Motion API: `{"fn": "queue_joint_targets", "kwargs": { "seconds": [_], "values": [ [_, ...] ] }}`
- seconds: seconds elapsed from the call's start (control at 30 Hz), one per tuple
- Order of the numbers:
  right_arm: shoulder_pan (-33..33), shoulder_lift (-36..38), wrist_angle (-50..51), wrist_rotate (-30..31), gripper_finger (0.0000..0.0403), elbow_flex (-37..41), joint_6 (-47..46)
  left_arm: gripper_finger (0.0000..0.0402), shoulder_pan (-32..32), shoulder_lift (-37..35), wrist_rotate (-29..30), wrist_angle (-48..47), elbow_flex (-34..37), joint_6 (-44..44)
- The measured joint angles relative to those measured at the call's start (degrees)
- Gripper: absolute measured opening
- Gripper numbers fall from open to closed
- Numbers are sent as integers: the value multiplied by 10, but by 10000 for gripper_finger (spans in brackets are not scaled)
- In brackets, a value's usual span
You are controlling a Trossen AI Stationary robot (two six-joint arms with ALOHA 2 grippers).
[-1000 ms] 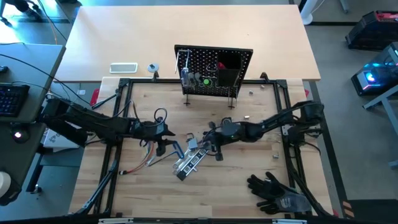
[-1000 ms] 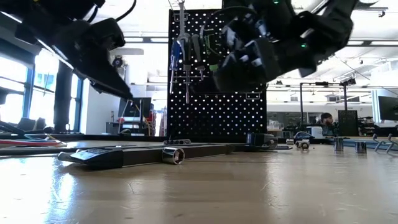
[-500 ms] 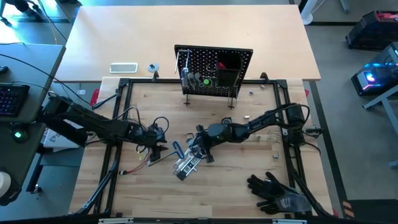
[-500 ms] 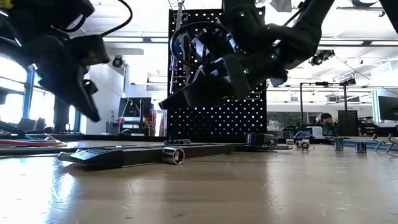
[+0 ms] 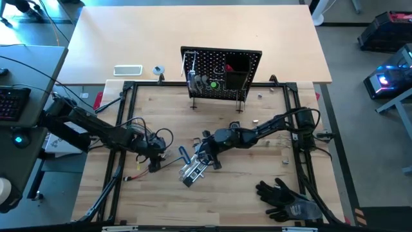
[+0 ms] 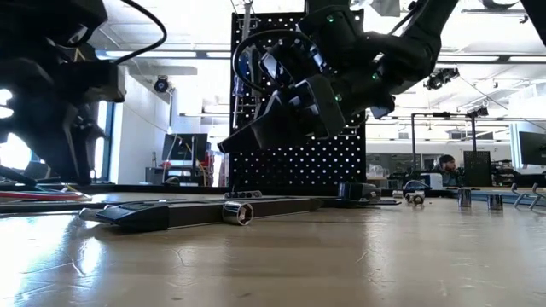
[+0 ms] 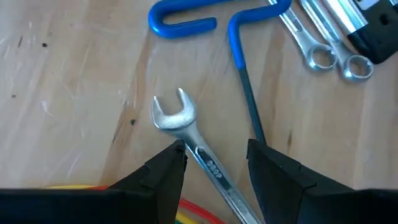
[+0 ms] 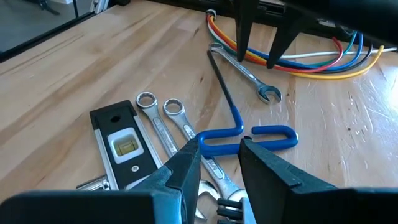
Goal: Hang tools onto peg board
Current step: Hang the wrench on the peg board
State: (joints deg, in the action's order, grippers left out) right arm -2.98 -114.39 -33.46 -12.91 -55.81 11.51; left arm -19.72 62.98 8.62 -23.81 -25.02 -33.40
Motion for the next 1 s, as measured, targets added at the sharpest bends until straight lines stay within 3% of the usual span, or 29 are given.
{"fn": "queue_joint_targets", "kwargs": {
  "seconds": [0.37, 0.73, 1.0],
  "values": [
    [0, 0, 16, 0, 107, 0, -2, 163, 0, 11, 35, -17, 0, -5],
    [0, 0, 27, 2, 107, 1, -12, 161, 0, 105, 32, 19, -4, -6],
    [0, 0, 33, 2, 107, 1, -29, 122, 0, 128, 48, 21, -4, -9]
  ]
}}
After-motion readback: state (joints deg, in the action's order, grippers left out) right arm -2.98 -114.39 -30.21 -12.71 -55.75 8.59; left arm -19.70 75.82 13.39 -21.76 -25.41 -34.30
